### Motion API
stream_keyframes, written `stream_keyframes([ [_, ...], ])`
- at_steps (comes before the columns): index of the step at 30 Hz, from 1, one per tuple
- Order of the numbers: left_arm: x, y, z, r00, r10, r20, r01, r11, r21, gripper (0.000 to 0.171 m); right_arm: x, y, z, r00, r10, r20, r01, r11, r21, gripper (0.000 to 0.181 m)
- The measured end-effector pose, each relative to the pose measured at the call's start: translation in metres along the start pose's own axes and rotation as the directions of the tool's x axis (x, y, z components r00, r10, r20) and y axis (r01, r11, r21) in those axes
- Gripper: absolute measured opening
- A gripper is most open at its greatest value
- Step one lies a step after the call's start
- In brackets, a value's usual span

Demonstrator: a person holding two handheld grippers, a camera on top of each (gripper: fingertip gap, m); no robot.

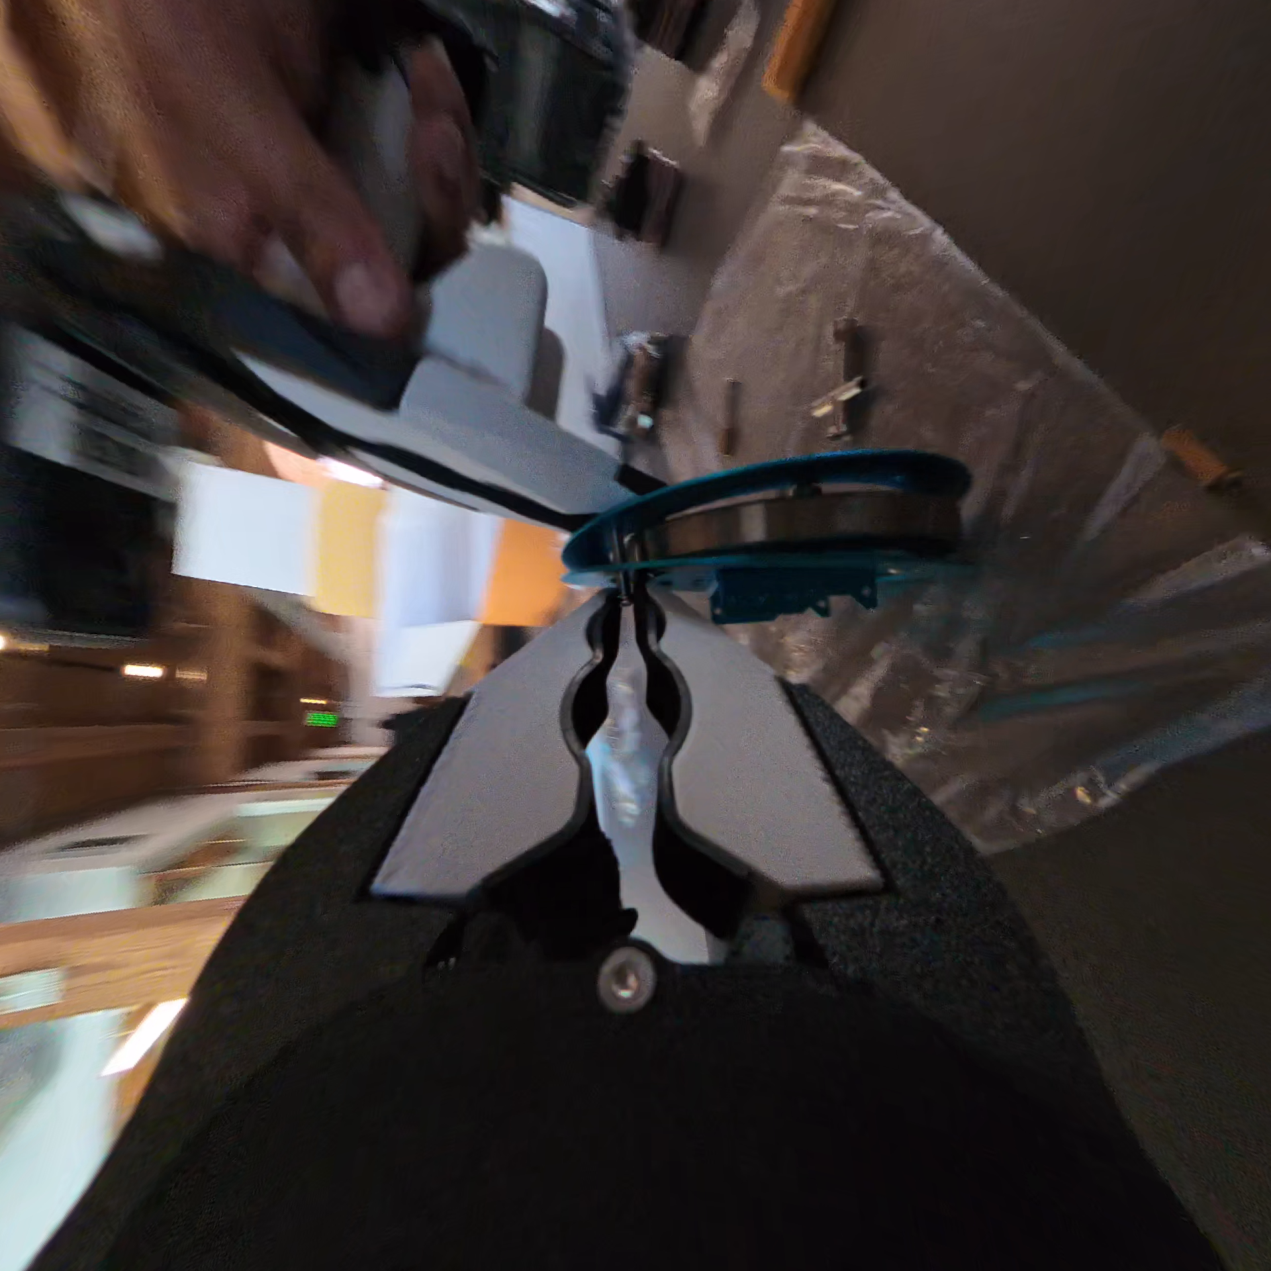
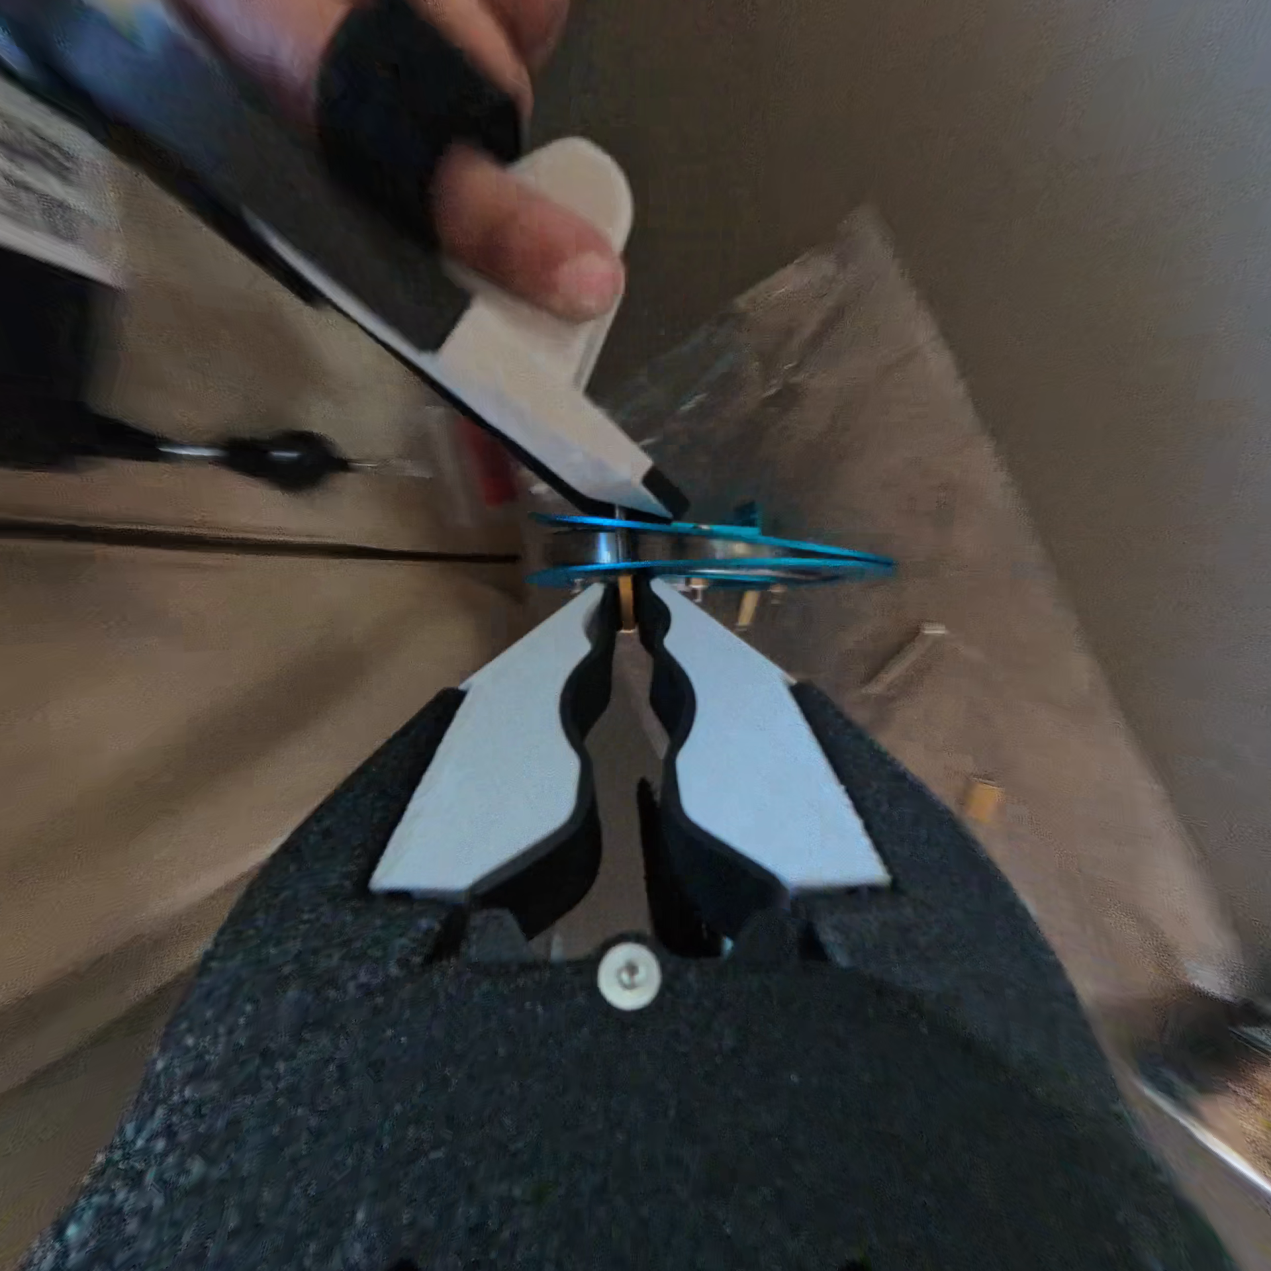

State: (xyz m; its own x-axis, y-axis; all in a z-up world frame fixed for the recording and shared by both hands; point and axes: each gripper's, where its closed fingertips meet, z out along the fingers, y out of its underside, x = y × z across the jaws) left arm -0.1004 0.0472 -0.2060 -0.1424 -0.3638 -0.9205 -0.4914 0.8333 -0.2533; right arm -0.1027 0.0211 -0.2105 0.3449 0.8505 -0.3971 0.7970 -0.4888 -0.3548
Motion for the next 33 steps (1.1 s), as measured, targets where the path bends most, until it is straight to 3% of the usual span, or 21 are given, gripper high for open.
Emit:
stream_keyframes([
  [2,-0.001,-0.006,-0.002,0.983,0.099,0.152,-0.105,0.994,0.029,0.001,-0.011,0.005,0.003,0.941,0.172,0.293,-0.169,0.985,-0.036,0.004],
  [4,-0.004,-0.008,-0.002,0.910,0.257,0.325,-0.275,0.961,0.008,0.001,-0.023,0.006,0.002,0.716,0.403,0.570,-0.378,0.910,-0.169,0.003],
  [6,-0.005,-0.012,-0.003,0.862,0.270,0.429,-0.311,0.950,0.027,0.001,-0.035,0.004,-0.001,0.348,0.568,0.746,-0.489,0.789,-0.373,0.004],
  [7,-0.004,-0.014,-0.005,0.853,0.254,0.455,-0.307,0.951,0.046,0.001,-0.040,0.004,-0.001,0.266,0.556,0.788,-0.466,0.790,-0.399,0.004],
  [8,-0.005,-0.015,-0.006,0.846,0.247,0.473,-0.303,0.952,0.046,0.001,-0.041,0.005,-0.002,0.244,0.539,0.806,-0.446,0.800,-0.400,0.004],
  [12,-0.007,-0.012,-0.002,0.874,0.197,0.443,-0.241,0.969,0.044,0.002,-0.035,0.005,-0.003,0.322,0.497,0.806,-0.462,0.826,-0.325,0.005],
  [15,-0.006,-0.010,0.000,0.942,0.099,0.321,-0.127,0.990,0.066,0.002,-0.029,0.006,-0.002,0.526,0.434,0.731,-0.448,0.873,-0.195,0.005],
  [17,-0.004,-0.006,0.000,0.984,-0.005,0.180,-0.006,0.998,0.063,0.003,-0.021,0.008,-0.003,0.711,0.360,0.604,-0.406,0.912,-0.066,0.010],
  [19,0.000,-0.004,-0.003,0.995,-0.101,0.024,0.099,0.993,0.057,0.003,-0.020,0.003,-0.015,0.840,0.247,0.482,-0.335,0.937,0.104,0.018],
  [21,0.005,-0.003,-0.007,0.964,-0.222,-0.149,0.228,0.973,0.024,0.003,-0.006,0.004,-0.022,0.968,0.158,0.196,-0.206,0.944,0.258,0.024],
  [22,0.007,-0.002,-0.009,0.927,-0.293,-0.234,0.298,0.954,-0.012,0.003,0.001,0.006,-0.026,0.995,0.104,0.013,-0.103,0.947,0.304,0.024],
  [24,0.012,-0.002,-0.013,0.811,-0.425,-0.402,0.420,0.901,-0.107,0.003,0.008,0.001,-0.040,0.943,-0.002,-0.332,0.135,0.915,0.380,0.024],
  [26,0.017,-0.006,-0.018,0.622,-0.555,-0.552,0.535,0.816,-0.219,0.003,0.011,0.001,-0.055,0.771,-0.060,-0.634,0.361,0.861,0.358,0.026],
  [28,0.019,-0.007,-0.021,0.398,-0.655,-0.642,0.597,0.716,-0.362,0.003,0.016,0.003,-0.070,0.505,0.007,-0.863,0.487,0.823,0.291,0.020],
  [31,0.017,-0.007,-0.024,0.044,-0.745,-0.665,0.625,0.540,-0.563,0.003,0.012,0.007,-0.057,0.216,-0.040,-0.976,0.555,0.827,0.089,0.040],
  [33,0.014,-0.006,-0.024,-0.132,-0.755,-0.642,0.613,0.447,-0.652,0.003,0.010,0.006,-0.044,0.035,-0.114,-0.993,0.574,0.816,-0.073,0.041],
])
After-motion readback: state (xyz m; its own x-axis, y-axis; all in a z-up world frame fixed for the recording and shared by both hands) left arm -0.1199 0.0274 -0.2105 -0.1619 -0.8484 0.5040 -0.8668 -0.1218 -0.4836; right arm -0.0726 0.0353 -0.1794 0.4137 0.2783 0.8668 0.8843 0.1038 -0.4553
